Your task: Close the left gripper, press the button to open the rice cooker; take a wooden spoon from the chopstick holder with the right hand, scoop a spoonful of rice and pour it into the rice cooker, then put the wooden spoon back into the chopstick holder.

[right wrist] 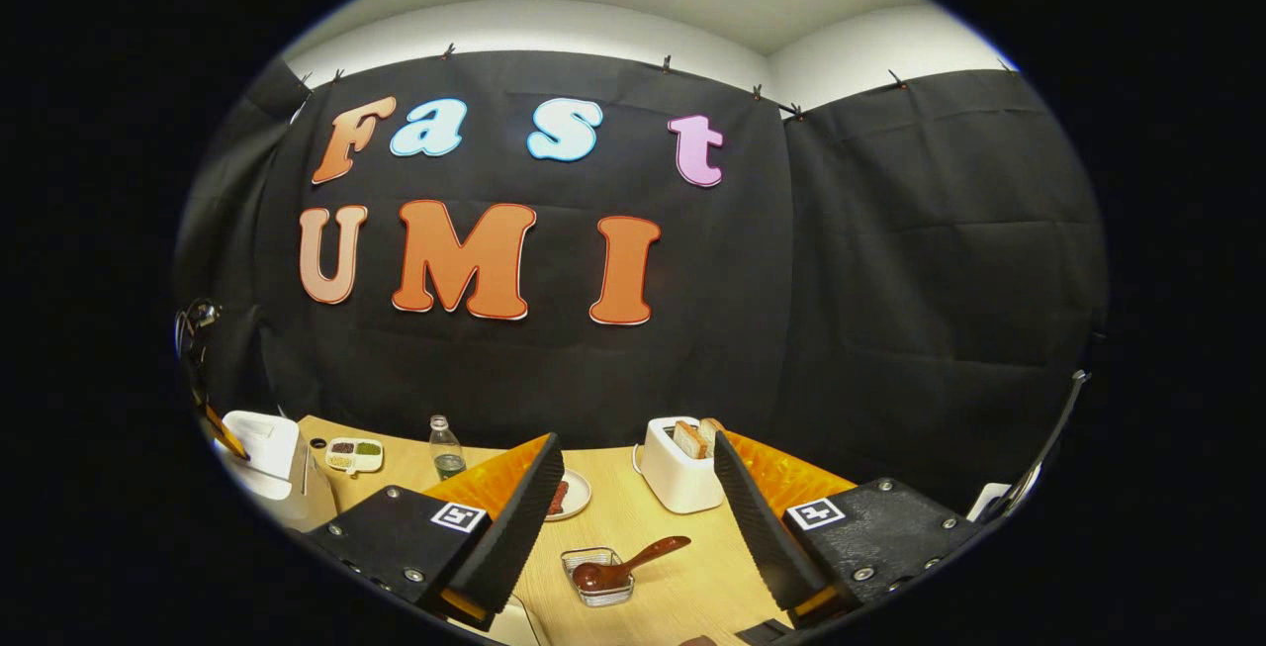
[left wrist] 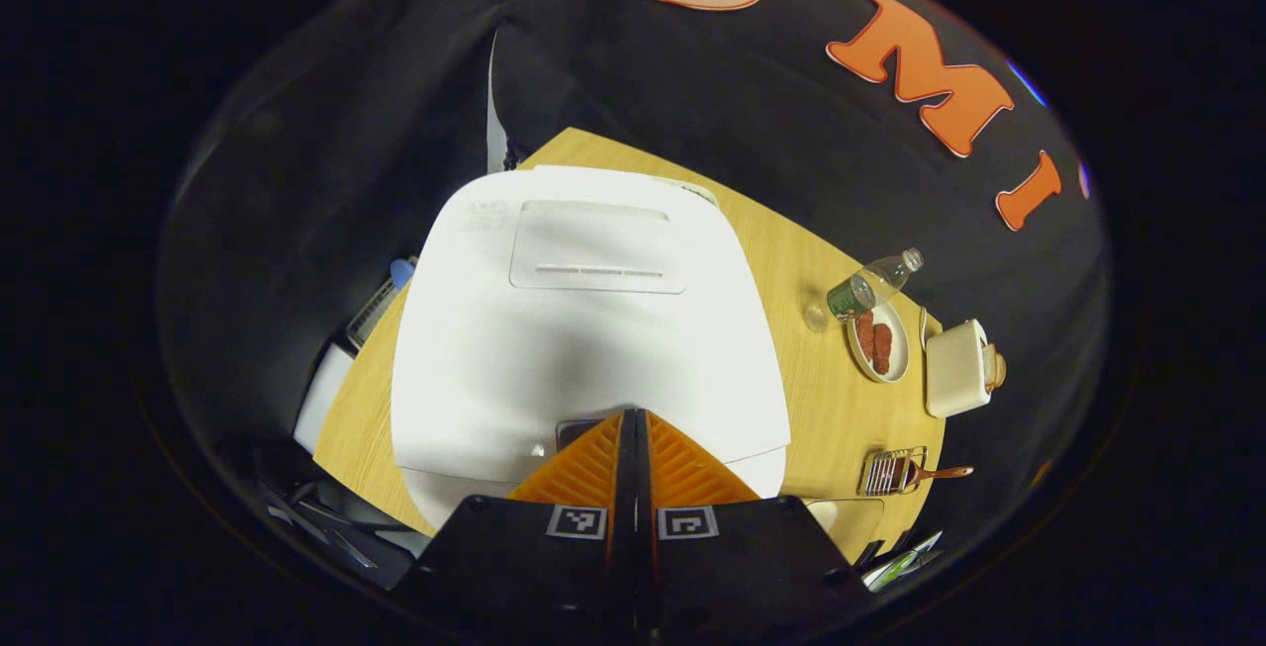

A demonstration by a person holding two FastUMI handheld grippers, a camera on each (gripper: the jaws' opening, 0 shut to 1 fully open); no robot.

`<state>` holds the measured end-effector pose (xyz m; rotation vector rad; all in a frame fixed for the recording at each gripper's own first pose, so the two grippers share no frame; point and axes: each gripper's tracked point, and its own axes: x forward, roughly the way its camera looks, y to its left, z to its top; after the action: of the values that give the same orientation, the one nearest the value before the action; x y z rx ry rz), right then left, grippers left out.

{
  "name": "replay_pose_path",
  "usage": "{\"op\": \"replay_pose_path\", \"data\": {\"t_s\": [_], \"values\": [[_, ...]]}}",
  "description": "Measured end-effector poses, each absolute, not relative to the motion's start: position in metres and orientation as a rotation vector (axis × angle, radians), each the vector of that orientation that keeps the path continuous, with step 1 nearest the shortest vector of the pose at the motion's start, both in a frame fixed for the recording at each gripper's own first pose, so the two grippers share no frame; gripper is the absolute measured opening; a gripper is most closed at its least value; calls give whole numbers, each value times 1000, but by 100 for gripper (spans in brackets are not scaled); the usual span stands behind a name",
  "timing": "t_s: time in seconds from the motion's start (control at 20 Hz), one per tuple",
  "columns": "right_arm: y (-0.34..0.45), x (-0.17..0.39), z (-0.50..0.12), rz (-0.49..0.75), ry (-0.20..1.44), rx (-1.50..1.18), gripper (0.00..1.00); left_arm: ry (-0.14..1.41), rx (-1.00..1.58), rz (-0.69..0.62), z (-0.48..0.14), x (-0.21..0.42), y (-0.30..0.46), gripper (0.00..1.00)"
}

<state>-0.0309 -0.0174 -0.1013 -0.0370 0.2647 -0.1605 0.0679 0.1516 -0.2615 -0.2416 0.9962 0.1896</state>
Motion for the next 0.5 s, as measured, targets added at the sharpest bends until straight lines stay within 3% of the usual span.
{"op": "replay_pose_path", "data": {"t_s": [0.2, 0.5], "values": [[-20, -27, -105, -157, 276, -35, 95, 769, -55, 185, -198, 92, 157, 5], [-25, -29, -110, -161, 294, -55, 95, 488, 144, 277, -114, 126, 156, 5]]}}
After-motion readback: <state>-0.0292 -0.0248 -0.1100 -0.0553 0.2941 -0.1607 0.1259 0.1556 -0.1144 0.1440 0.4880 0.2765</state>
